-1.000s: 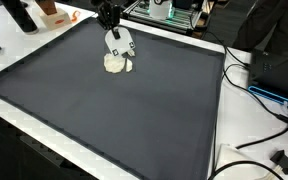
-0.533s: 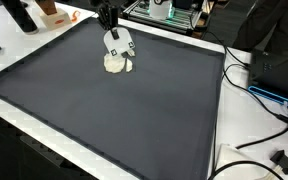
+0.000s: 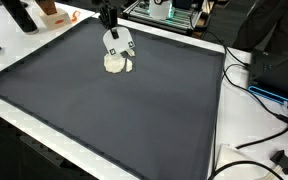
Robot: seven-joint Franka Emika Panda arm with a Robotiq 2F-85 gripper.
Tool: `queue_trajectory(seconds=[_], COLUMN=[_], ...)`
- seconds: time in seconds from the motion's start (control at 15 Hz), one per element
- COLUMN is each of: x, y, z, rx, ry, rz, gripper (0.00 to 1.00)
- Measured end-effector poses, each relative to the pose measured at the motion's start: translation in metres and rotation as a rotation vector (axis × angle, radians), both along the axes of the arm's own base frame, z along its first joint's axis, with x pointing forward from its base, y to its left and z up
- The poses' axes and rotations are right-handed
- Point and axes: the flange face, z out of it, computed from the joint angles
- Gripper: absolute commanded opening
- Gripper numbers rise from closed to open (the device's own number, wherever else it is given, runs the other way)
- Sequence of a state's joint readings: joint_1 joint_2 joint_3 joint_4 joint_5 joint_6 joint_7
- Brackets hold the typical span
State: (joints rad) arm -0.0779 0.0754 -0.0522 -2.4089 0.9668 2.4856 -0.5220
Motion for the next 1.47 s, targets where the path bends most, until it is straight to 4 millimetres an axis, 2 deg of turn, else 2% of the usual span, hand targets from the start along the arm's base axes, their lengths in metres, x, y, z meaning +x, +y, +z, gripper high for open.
queue_trajectory(seconds=[0.33, 0.73, 1.47], x=[-0.002, 0.001, 0.006], y=[0.013, 0.031, 0.061], z=[0.014, 0.041, 0.093], rx=[-0.101, -0.248, -0.48], ry=[0.048, 0.106, 0.196], rz=[-0.054, -0.065, 0.006], gripper=[0.01, 0.01, 0.01])
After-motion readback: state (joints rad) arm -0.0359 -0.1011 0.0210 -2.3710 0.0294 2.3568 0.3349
